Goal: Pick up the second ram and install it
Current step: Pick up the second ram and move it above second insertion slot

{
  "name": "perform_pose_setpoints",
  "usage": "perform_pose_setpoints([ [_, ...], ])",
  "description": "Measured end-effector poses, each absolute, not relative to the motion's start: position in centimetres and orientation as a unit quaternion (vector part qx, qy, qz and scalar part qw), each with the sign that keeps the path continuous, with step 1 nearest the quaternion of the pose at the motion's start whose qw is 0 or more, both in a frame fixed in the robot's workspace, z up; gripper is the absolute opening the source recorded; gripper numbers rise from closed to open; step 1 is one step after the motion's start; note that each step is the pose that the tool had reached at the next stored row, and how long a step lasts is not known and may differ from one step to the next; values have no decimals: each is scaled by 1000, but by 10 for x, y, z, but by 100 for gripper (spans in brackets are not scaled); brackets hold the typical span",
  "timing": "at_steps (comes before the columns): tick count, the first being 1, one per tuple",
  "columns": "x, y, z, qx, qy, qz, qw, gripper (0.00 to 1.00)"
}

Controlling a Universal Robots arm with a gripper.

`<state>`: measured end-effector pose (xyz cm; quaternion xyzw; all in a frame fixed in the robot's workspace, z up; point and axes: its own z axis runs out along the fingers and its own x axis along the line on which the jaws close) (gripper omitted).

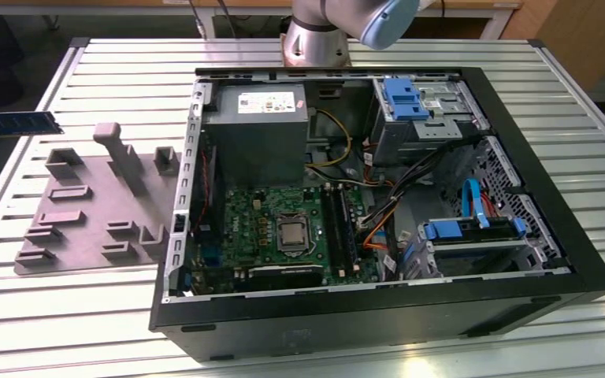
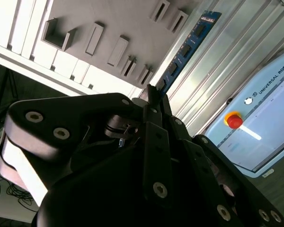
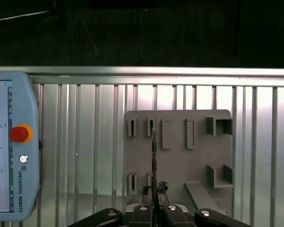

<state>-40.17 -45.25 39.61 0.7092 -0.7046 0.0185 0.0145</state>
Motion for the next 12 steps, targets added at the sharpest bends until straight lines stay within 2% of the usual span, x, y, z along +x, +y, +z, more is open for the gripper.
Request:
perform_pose_setpoints([
  [12, -387, -452, 396, 709, -705, 19, 14, 14],
])
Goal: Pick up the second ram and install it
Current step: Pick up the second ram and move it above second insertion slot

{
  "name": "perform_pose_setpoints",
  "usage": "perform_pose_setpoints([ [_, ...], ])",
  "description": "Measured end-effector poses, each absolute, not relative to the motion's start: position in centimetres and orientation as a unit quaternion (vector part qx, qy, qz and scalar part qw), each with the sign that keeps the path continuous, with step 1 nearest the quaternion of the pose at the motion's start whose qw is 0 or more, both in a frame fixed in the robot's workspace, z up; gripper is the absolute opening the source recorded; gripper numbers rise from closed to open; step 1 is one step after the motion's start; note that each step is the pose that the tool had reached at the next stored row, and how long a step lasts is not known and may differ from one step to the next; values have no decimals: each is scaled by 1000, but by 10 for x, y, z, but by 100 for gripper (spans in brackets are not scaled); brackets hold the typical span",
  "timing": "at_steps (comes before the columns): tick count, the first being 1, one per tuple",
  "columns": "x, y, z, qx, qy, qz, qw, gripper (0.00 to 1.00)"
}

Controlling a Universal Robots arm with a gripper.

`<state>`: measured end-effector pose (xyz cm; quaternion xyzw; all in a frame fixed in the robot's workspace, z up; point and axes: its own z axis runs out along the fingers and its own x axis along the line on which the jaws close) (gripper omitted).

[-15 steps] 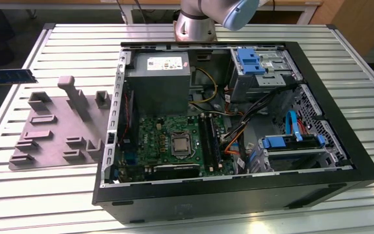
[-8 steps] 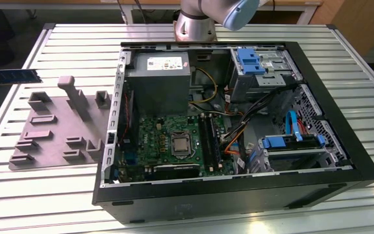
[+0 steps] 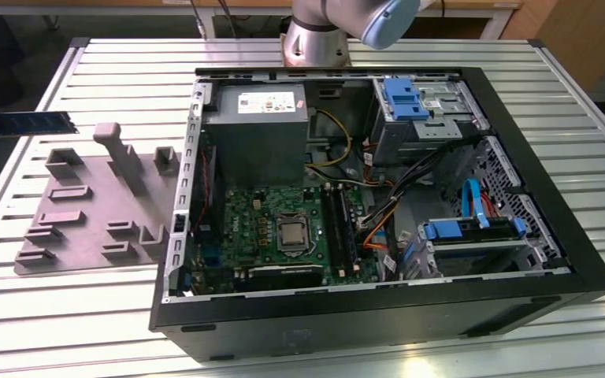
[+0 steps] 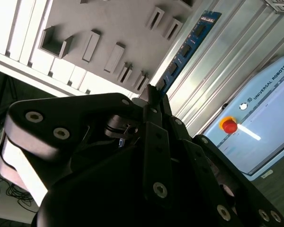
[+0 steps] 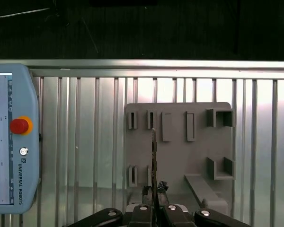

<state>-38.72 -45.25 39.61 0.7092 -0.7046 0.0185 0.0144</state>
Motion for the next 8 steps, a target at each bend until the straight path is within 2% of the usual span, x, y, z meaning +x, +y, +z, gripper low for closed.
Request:
perform_pose_setpoints([
  [8, -378, -452, 396, 709, -705, 18, 14, 14],
])
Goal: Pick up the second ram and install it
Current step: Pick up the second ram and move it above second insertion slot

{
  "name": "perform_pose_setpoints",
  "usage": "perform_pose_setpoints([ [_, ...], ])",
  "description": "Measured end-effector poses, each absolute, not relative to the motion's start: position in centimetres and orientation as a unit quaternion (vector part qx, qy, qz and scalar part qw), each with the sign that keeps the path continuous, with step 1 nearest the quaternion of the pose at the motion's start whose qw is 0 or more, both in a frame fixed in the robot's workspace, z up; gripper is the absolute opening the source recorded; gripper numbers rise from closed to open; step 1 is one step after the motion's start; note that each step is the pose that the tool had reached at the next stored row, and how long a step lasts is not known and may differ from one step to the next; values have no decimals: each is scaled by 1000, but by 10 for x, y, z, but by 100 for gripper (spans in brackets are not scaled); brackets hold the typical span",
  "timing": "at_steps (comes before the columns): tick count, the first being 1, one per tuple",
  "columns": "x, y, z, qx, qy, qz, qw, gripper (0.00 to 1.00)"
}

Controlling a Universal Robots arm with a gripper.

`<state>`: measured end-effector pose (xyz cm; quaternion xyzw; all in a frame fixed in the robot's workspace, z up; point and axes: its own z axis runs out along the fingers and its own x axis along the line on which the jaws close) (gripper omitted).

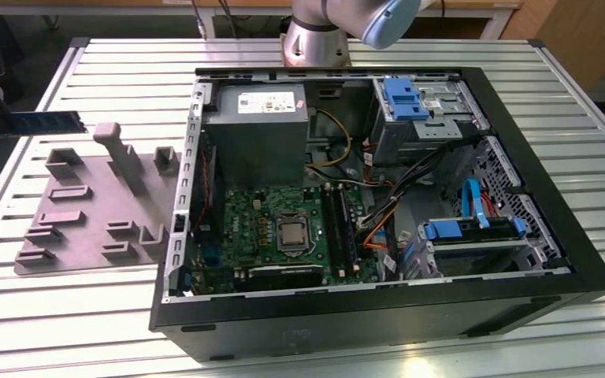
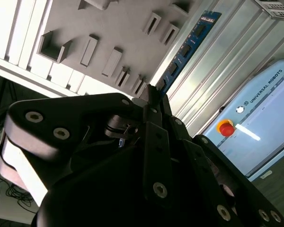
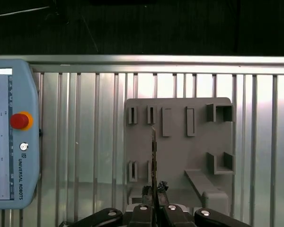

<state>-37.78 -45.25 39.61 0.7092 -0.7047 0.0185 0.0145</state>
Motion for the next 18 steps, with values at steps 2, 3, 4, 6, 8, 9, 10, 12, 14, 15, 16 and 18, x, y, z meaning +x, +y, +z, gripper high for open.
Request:
perform_pose_setpoints([
  [2, -375, -453, 396, 709, -705, 19, 14, 14],
  [3, -374, -452, 396, 709, -705, 19, 14, 14],
  [4, -373, -452, 396, 709, -705, 18, 14, 14],
  [6, -371, -452, 396, 709, -705, 19, 14, 14],
  [8, -369, -452, 396, 709, -705, 18, 14, 14],
  [9, -368, -452, 396, 709, -705, 19, 14, 14],
  [10, -366, -452, 396, 709, -705, 18, 14, 14],
  [12, -364, -452, 396, 709, -705, 19, 14, 14],
  [14, -362, -452, 396, 709, -705, 19, 14, 14],
  [15, -361, -452, 396, 709, -705, 19, 14, 14],
  [16, -360, -452, 396, 709, -705, 19, 14, 14],
  [18, -358, -452, 396, 709, -705, 19, 15, 14],
])
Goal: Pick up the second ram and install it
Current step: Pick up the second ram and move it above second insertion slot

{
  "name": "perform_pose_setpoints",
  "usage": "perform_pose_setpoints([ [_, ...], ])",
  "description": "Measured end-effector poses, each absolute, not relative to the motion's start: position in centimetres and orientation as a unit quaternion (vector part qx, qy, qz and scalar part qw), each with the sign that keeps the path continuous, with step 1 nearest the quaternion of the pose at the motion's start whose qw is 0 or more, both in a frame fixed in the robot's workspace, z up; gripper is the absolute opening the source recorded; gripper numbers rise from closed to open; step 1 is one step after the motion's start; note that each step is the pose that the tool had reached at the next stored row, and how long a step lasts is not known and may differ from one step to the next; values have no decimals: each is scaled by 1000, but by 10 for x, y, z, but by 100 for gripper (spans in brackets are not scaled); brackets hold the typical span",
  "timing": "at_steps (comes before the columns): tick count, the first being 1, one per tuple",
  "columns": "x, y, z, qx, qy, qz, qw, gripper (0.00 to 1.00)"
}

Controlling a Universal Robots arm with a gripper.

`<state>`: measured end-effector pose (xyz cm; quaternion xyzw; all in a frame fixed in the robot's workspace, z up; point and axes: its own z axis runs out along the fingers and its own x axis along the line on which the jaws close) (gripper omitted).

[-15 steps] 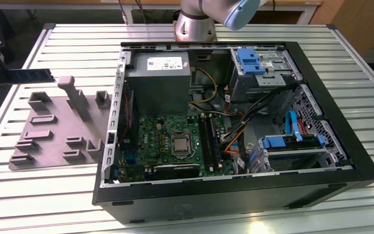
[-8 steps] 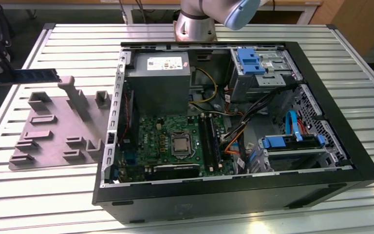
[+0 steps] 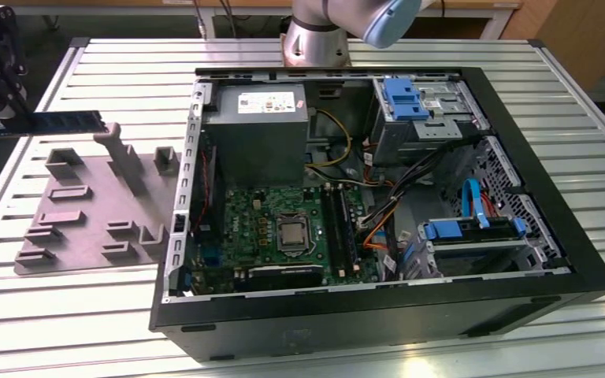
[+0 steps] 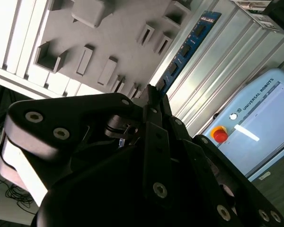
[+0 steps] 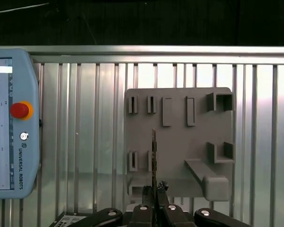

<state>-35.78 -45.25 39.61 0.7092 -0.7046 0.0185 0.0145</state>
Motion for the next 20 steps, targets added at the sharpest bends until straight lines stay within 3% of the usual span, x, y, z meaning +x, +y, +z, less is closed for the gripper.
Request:
perform_pose_setpoints([
  [20, -336, -452, 396, 709, -705, 18, 14, 14],
])
